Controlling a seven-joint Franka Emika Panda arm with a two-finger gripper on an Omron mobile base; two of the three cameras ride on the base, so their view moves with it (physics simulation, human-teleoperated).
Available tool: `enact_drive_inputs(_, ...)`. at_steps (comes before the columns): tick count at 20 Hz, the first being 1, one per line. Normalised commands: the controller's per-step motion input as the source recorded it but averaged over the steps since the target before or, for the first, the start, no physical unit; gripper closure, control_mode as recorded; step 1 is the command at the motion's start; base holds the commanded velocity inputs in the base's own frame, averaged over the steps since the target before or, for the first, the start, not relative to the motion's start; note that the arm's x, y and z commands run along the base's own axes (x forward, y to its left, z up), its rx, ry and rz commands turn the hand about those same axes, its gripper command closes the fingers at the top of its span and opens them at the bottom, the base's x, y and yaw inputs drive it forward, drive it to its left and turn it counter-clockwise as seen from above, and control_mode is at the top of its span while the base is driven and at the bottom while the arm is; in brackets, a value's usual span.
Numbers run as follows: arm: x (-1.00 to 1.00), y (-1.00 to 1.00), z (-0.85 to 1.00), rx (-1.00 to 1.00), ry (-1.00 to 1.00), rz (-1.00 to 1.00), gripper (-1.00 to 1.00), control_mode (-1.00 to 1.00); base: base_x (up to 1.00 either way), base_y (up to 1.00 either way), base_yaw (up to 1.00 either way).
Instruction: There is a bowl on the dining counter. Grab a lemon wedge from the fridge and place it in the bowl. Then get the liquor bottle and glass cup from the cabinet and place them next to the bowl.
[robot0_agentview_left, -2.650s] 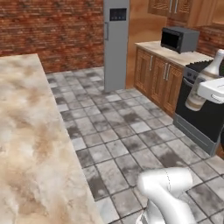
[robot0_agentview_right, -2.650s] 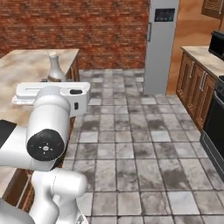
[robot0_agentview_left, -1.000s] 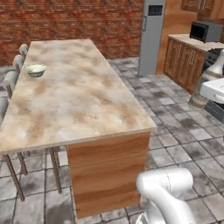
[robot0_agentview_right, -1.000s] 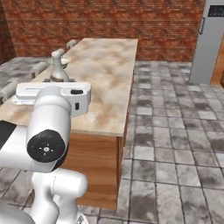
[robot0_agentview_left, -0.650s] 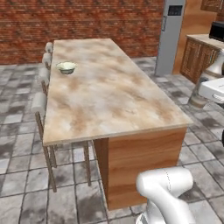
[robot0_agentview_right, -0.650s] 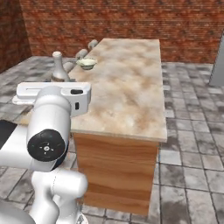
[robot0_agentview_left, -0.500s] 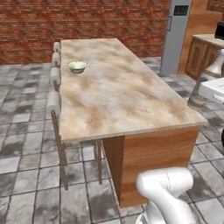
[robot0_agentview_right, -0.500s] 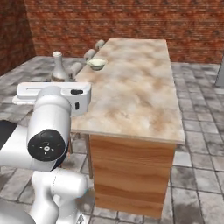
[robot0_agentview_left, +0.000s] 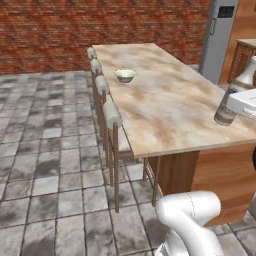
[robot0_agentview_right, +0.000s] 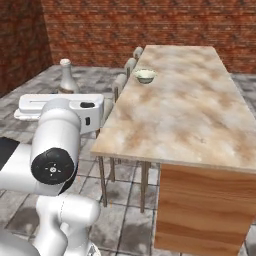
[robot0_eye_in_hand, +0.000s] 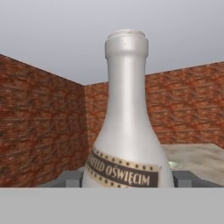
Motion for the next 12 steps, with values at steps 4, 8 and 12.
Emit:
enact_drive_inputs(4, 0.00, 0.00, 0.00, 0.00, 0.00, 0.00, 1.00, 1.00, 0.39, 1.00, -0.04)
enact_drive_inputs(8, 0.00, 0.00, 0.00, 0.00, 0.00, 0.00, 1.00, 1.00, 0.45, 1.00, -0.22)
enact_drive_inputs(12, 0.00, 0.00, 0.00, 0.00, 0.00, 0.00, 1.00, 1.00, 0.39, 1.00, -0.35)
